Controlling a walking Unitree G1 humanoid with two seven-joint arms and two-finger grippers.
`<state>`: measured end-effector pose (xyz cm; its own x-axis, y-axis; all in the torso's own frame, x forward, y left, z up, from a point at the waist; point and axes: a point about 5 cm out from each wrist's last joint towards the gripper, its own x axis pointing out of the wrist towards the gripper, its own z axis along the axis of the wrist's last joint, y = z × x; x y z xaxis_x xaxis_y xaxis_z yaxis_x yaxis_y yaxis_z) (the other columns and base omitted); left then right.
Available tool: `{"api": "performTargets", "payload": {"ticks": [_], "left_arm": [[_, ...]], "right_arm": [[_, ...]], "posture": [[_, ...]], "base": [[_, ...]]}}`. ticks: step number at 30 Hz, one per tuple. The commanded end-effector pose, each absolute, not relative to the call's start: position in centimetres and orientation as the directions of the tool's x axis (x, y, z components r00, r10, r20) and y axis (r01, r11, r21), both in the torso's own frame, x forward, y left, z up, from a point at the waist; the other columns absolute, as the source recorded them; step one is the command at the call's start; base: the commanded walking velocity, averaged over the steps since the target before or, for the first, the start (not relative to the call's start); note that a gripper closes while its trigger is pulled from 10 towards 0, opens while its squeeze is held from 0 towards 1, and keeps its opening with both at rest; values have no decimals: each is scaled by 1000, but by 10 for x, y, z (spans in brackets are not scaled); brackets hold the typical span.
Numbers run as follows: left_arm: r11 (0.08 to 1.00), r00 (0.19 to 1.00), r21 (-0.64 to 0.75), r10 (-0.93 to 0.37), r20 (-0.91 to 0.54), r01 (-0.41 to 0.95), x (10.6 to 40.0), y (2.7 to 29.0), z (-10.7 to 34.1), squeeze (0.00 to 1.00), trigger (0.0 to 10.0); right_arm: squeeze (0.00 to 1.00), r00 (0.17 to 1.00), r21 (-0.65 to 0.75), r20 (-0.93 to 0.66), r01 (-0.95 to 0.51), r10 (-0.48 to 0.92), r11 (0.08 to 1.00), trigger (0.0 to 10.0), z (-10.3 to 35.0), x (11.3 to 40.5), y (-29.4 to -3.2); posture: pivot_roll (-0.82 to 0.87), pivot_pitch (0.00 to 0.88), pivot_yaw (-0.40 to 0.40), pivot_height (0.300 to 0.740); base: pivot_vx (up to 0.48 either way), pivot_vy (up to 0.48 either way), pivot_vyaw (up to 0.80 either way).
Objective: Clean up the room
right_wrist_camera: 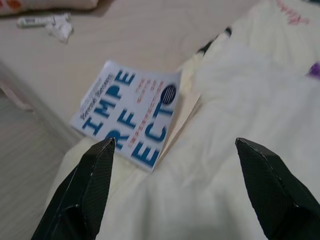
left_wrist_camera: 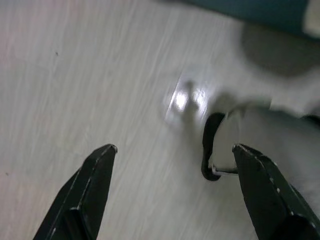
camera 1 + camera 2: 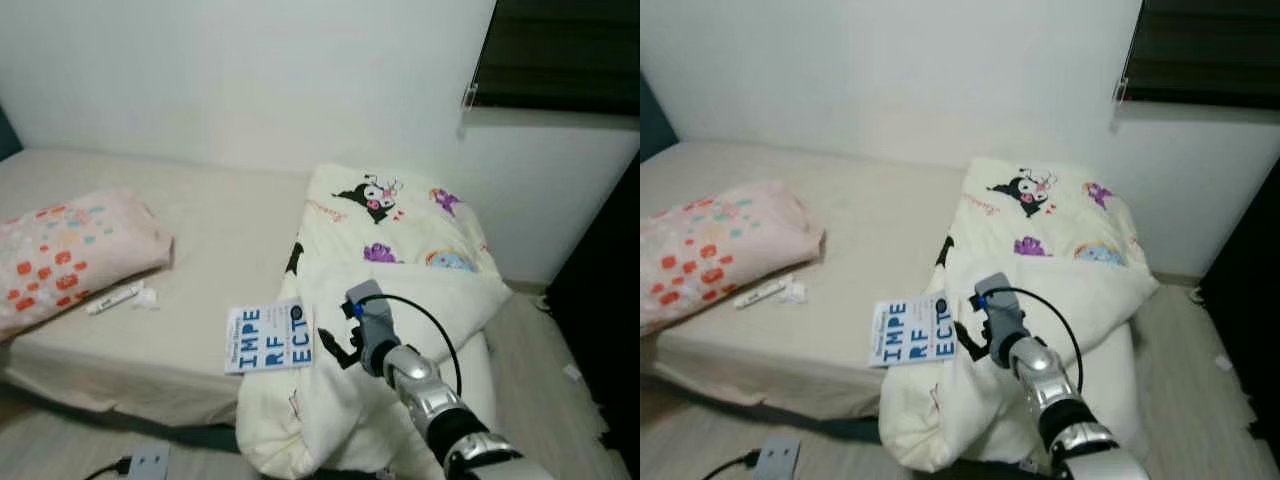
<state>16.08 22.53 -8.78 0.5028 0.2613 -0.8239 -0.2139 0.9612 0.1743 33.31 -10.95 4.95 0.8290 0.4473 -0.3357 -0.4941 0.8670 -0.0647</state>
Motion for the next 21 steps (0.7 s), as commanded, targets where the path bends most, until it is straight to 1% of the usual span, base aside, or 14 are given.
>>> {"api": "performTargets", "payload": {"ticks": [1, 5, 6, 8, 11, 14, 17, 18, 21], "left_arm": [[951, 504, 159, 277, -818, -265, 156, 228, -89, 0, 10000], [930, 546, 127, 309, -779, -344, 156, 230, -87, 0, 10000], [922, 587, 137, 339, -735, -362, 173, 243, -75, 0, 10000], [912, 642, 139, 373, -670, -385, 198, 261, -57, 0, 10000], [906, 714, 118, 397, -577, -407, 226, 273, -33, 0, 10000], [906, 723, 121, 398, -565, -405, 229, 275, -31, 0, 10000], [912, 750, 127, 396, -530, -391, 234, 279, -24, 0, 10000], [918, 758, 140, 386, -526, -371, 233, 279, -24, 0, 10000], [923, 760, 149, 378, -528, -355, 232, 279, -25, 0, 10000]], "right_arm": [[0, 827, -51, -335, -494, 451, 868, 10000, 51, 334, -107], [0, 835, -31, -313, -485, 453, 874, 10000, 55, 337, -106], [0, 836, -29, -308, -486, 455, 874, 10000, 56, 337, -106], [0, 837, -28, -299, -488, 459, 872, 10000, 59, 339, -106], [0, 839, -39, -278, -496, 468, 867, 10000, 66, 343, -105], [0, 840, -43, -276, -496, 467, 867, 10000, 67, 344, -105], [0, 852, -77, -268, -485, 450, 871, 10000, 72, 348, -106], [0, 863, -138, -268, -474, 428, 870, 10000, 76, 351, -108], [0, 875, -180, -263, -458, 406, 870, 10000, 80, 355, -110]], "posture": [[23, 32, -17, 610], [35, 48, -17, 590], [37, 51, -16, 585], [41, 61, -15, 575], [50, 77, -12, 555], [55, 89, -10, 550], [68, 112, -9, 530], [77, 129, -7, 530], [77, 129, -7, 530]], "base": [[0, 0, 0], [0, 0, 0], [0, 0, 0], [0, 0, 0], [0, 0, 0], [0, 0, 0], [0, 0, 0], [0, 0, 0], [0, 0, 0]]}}
